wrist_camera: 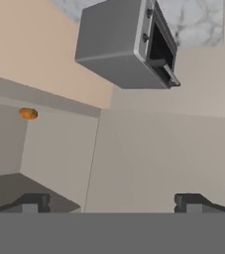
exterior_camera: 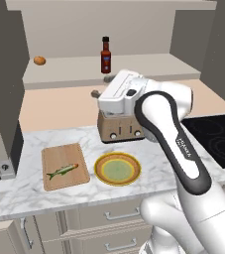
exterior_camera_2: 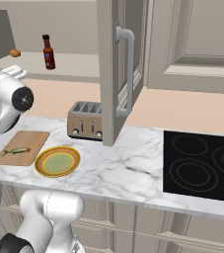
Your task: Pick the fish from the plate and place it on the cutting board. Then pick the condiment bottle from the cabinet and place it next to the cutting board.
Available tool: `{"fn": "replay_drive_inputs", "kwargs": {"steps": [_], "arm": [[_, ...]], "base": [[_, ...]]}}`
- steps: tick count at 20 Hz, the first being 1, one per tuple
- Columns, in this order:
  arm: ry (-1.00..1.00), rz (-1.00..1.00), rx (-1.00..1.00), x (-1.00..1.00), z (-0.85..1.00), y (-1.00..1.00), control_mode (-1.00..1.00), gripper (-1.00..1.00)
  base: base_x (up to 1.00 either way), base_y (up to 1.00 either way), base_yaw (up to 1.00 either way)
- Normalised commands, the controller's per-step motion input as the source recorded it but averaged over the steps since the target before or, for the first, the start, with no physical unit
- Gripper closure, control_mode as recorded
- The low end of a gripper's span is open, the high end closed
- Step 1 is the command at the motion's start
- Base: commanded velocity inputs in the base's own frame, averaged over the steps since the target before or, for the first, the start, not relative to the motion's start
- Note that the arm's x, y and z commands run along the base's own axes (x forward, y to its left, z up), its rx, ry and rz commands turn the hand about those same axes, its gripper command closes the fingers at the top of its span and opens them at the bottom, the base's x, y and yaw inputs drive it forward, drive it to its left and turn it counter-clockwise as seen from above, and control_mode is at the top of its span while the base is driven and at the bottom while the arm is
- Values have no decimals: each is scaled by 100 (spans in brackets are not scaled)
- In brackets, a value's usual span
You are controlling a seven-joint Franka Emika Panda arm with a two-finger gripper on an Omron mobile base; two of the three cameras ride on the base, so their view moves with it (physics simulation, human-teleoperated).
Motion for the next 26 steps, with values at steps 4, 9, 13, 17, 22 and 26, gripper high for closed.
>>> {"fn": "replay_drive_inputs", "kwargs": {"steps": [4, 9, 13, 17, 22, 26], "arm": [[0, -2, 6, 1, 16, -13, -100, -100], [0, -2, 5, 0, 19, -18, -100, -100], [0, -3, 5, 2, 22, -24, -100, -100], [0, -3, 5, 9, 22, -20, -100, -100], [0, -3, 3, 19, 15, -8, -100, -100], [1, -3, 1, 26, 11, -11, -100, -100]], "base": [[0, 0, 0], [0, 0, 0], [0, 0, 0], [0, 0, 0], [0, 0, 0], [0, 0, 0]]}}
